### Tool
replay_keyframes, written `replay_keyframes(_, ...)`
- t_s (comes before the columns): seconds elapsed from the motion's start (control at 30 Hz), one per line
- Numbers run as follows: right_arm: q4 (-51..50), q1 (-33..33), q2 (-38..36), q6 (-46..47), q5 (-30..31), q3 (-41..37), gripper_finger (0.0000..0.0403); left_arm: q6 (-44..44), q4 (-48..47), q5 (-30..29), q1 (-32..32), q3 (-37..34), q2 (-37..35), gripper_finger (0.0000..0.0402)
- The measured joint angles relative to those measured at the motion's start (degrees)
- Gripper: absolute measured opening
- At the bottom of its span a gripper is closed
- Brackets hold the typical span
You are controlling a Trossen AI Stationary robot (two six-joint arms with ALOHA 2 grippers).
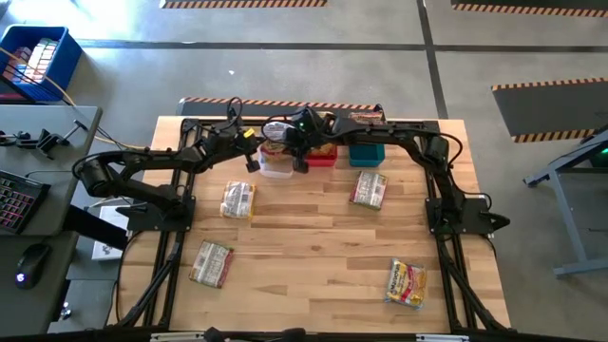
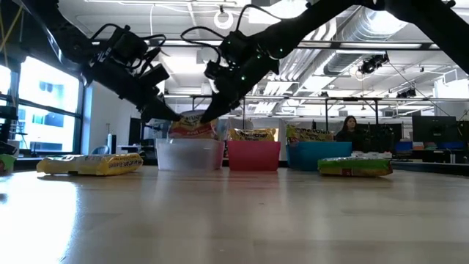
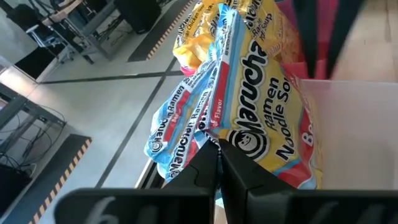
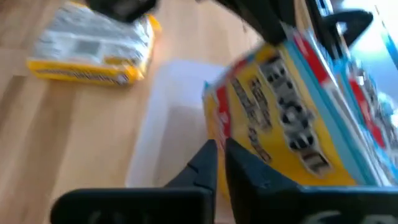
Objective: Sort Maruchan noodles
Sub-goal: Put the blue noodle pack into the transparent bin
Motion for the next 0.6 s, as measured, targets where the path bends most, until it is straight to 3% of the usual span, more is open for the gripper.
replay_keyframes(0.23,-2.5,0.09,0.0,1.18,1.68,-0.03,0.0021,3.18,0.87,-0.1,0.0,-0.02,1.8,0.0)
replay_keyframes(0.6,-7.22,0.75,-0.02,0.33,1.68,-0.02,0.0003,9.05,7.5,-3.04,-1.14,-0.04,6.29,0.0001)
